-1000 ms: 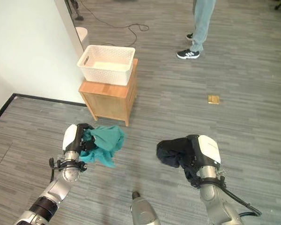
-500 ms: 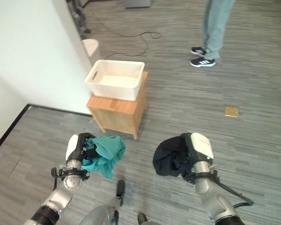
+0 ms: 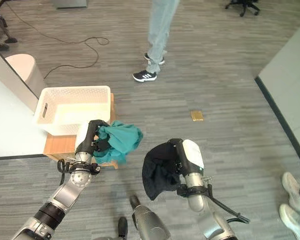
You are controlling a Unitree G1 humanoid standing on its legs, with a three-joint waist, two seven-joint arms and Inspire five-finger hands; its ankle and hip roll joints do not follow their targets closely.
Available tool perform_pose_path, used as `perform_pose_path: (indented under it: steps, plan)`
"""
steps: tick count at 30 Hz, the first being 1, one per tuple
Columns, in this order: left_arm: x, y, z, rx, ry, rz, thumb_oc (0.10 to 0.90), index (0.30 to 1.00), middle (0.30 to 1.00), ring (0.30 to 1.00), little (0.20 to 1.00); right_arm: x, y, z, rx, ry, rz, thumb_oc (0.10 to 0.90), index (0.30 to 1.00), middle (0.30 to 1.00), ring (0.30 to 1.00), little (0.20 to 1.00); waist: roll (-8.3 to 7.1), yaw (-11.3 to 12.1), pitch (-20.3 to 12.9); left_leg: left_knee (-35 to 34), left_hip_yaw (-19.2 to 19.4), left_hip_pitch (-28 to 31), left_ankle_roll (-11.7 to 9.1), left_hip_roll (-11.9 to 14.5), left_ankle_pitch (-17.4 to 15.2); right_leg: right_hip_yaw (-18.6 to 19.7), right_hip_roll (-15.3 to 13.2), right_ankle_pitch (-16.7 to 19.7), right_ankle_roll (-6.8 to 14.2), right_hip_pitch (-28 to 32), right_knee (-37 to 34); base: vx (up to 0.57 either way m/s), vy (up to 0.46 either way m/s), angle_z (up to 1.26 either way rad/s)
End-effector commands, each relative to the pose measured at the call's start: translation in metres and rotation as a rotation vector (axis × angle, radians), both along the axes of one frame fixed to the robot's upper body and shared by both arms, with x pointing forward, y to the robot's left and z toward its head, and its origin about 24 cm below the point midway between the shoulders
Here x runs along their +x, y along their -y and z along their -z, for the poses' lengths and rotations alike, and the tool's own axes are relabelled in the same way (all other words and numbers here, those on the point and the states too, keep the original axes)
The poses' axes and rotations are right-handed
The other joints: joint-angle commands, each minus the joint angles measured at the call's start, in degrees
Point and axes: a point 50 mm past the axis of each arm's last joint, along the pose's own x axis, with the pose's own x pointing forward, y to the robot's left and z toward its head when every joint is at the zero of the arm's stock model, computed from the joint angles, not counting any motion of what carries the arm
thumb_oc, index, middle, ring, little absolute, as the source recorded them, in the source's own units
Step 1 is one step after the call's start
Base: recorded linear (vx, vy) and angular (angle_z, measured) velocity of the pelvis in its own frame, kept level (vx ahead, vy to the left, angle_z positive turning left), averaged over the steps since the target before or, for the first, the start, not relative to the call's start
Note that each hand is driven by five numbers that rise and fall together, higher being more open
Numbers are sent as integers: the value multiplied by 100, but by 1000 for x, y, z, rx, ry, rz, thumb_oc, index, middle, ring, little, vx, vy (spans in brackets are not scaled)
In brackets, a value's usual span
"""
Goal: Pick up bed clothes into laundry basket.
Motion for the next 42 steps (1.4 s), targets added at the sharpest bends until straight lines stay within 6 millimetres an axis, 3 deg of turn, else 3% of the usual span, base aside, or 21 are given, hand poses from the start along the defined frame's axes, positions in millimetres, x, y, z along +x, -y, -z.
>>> perform_pose_path:
  steps: [1, 2, 3, 4, 5, 6, 8, 11, 14, 15, 17, 18, 19, 20, 21, 23, 24, 29, 35, 38, 42]
  plan:
    - [-5, -5, -18, -1, 161, -20, 400, 300, 300, 300, 300, 4, 51, -23, -94, 154, 194, 400, 300, 300, 300, 300, -83, 67, -666, 187, 690, 78, -273, 698, -395, 52, -274, -670, 837, 920, -666, 205, -125, 51]
    - [-11, -15, -15, -48, 154, -64, 400, 300, 300, 300, 300, -1, 50, -77, -138, 360, 179, 400, 300, 300, 300, 300, -113, 84, -649, 1042, 847, -184, -408, 754, -145, 11, -431, -689, 821, 1200, -797, 114, -81, 56]
    - [-11, -18, -19, -56, 169, -77, 400, 300, 300, 300, 300, -3, 51, -92, -161, 427, 177, 400, 300, 300, 300, 300, -179, 143, -571, 1751, 886, -544, -460, 701, 132, 3, -524, -696, 760, 1314, -809, 146, -64, 57]
    - [-10, -18, -19, -56, 169, -75, 400, 300, 300, 300, 300, -3, 51, -92, -161, 427, 179, 400, 300, 300, 300, 300, -143, 138, -577, 1918, 868, -608, -449, 722, -13, -19, -504, -747, 766, 1345, -841, 70, -100, 35]
    - [-11, -27, -22, -58, 187, -120, 400, 300, 300, 300, 300, -4, 55, -113, -195, 553, 219, 400, 300, 300, 300, 300, -350, 228, -475, 2706, 1186, -1298, -469, 719, 246, 4, -672, -806, 672, 1544, -863, 36, -63, 9]
    - [-11, -28, -23, -56, 188, -121, 400, 300, 300, 300, 300, -4, 54, -113, -193, 555, 221, 400, 300, 300, 300, 300, -345, 234, -497, 2837, 1198, -1404, -458, 729, 193, 10, -666, -803, 682, 1504, -875, 40, -71, -2]
    - [-17, -41, -24, -73, 210, -185, 400, 300, 300, 300, 300, -15, 57, -140, -234, 711, 254, 400, 300, 300, 300, 300, -347, 239, -543, 2219, 1644, -1529, -466, 1186, 133, -72, -749, -969, 704, 1576, -807, 116, 99, 5]
    - [-25, -48, -22, -52, 219, -216, 400, 300, 300, 300, 300, -30, 61, -176, -320, 908, 292, 400, 300, 300, 300, 300, -161, 318, -629, 764, 2091, -1162, -576, 1493, 360, -399, -827, -1242, 743, 1710, -777, 144, 108, 44]
    - [-29, -52, -22, -62, 228, -229, 400, 300, 300, 300, 300, -34, 60, -192, -309, 968, 286, 400, 300, 300, 300, 300, -91, 304, -682, 376, 2050, -1031, -625, 1539, 483, -565, -861, -1317, 772, 1729, -762, 22, 22, 22]
    - [-32, -48, -16, -81, 202, -217, 400, 300, 300, 300, 300, -32, 55, -217, -331, 1054, 244, 400, 300, 300, 300, 300, -12, 352, -786, 54, 2015, -798, -631, 1486, 544, -701, -860, -1255, 809, 1794, -857, 32, 4, 0]
    - [-34, -47, -12, -71, 186, -201, 400, 300, 300, 300, 300, -24, 55, -228, -349, 1049, 208, 400, 300, 300, 300, 300, -1, 398, -849, -70, 2025, -685, -642, 1483, 525, -767, -886, -1238, 839, 1867, -951, 50, 16, 0]
    - [-36, -43, -6, -66, 154, -173, 400, 300, 300, 300, 300, -12, 58, -252, -421, 1016, 166, 400, 300, 300, 300, 300, -83, 565, -923, -111, 1984, -627, -652, 1474, 506, -860, -927, -1199, 878, 1931, -1020, 49, 4, 14]
    - [-36, -44, -6, -72, 155, -181, 400, 300, 300, 300, 300, -8, 56, -254, -421, 1019, 155, 400, 300, 300, 300, 300, -51, 516, -912, -111, 1983, -623, -651, 1472, 502, -863, -929, -1193, 881, 1943, -1035, 26, -24, 10]
    - [-37, -43, -2, -76, 128, -164, 400, 300, 300, 300, 300, -1, 61, -264, -453, 948, 150, 400, 300, 300, 300, 300, -149, 649, -941, -111, 1933, -641, -666, 1462, 518, -928, -948, -1166, 905, 1945, -1048, 17, -25, 11]
    - [-38, -44, 2, -81, 100, -162, 400, 300, 300, 300, 300, 10, 67, -288, -554, 883, 164, 400, 300, 300, 300, 300, -291, 819, -970, -111, 1938, -706, -684, 1431, 532, -1001, -985, -1128, 954, 1928, -1062, 7, -33, 13]
    - [-39, -48, 7, -86, 78, -176, 400, 300, 300, 300, 300, 18, 64, -302, -574, 859, 147, 400, 300, 300, 300, 300, -333, 830, -990, -111, 1931, -713, -689, 1405, 461, -1037, -1019, -1173, 988, 1944, -1078, 35, -1, 12]
    - [-40, -52, 13, -72, 45, -178, 400, 300, 300, 300, 300, 19, 69, -316, -618, 817, 176, 400, 300, 300, 300, 300, -463, 970, -983, -111, 1868, -779, -706, 1373, 471, -1084, -1026, -1129, 1003, 1907, -1099, 35, 14, 13]
    - [-49, -66, 25, -57, -16, -224, 400, 300, 300, 300, 300, 29, 59, -332, -638, 807, 150, 400, 300, 300, 300, 300, -479, 1016, -1024, -111, 1732, -893, -680, 1307, 449, -1190, -1070, -1126, 1039, 1870, -1108, 31, 17, 40]
    - [-57, -73, 36, -45, -71, -241, 400, 300, 300, 300, 300, 41, 53, -330, -639, 781, 149, 400, 300, 300, 300, 300, -576, 1219, -1059, -111, 1566, -901, -636, 1240, 381, -1350, -1147, -1151, 1065, 1938, -1113, 58, 8, 47]
    - [-58, -75, 38, -52, -86, -251, 400, 300, 300, 300, 300, 44, 55, -329, -637, 773, 166, 400, 300, 300, 300, 300, -611, 1251, -1046, -111, 1503, -916, -624, 1220, 369, -1392, -1154, -1156, 1064, 1938, -1110, 39, 1, 39]
    - [-62, -81, 43, -63, -109, -276, 400, 300, 300, 300, 300, 53, 74, -318, -640, 711, 266, 400, 300, 300, 300, 300, -667, 1354, -970, -111, 1402, -980, -584, 1168, 340, -1462, -1167, -1178, 1062, 1936, -1102, 33, -4, 21]
